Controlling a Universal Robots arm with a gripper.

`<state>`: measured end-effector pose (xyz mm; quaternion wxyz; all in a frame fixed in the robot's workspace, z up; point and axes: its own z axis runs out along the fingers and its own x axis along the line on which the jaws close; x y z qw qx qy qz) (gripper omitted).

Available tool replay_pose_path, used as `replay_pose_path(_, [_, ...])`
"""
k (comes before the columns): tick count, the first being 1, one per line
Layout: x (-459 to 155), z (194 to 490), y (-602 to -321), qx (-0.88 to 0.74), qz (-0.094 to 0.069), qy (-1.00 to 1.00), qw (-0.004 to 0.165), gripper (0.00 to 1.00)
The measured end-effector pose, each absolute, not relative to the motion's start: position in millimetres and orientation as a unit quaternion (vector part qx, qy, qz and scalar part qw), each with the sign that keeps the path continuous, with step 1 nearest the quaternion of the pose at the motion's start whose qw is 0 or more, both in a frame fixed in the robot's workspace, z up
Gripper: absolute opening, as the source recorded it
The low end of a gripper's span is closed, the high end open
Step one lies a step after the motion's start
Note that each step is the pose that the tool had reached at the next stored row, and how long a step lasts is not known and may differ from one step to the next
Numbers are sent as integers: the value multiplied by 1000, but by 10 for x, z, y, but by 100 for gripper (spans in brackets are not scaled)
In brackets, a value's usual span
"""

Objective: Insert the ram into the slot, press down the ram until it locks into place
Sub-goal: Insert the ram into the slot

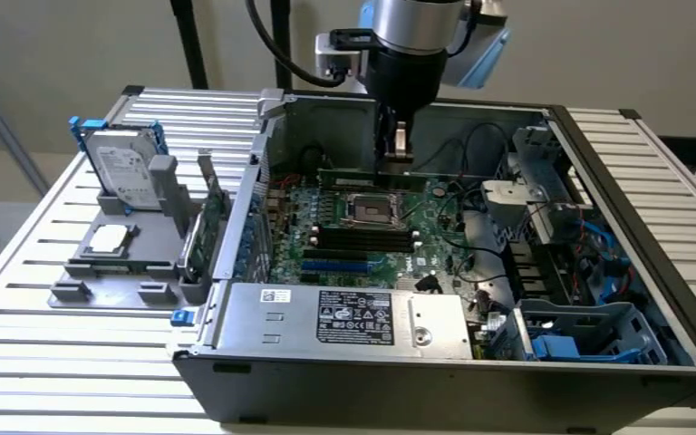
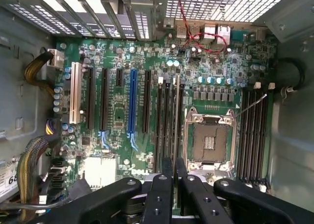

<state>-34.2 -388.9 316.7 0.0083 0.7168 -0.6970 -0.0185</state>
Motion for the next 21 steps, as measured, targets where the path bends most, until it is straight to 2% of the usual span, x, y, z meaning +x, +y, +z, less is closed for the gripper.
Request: replay_pose_path(21, [-342, 2786, -3976, 717, -18, -697, 8, 13])
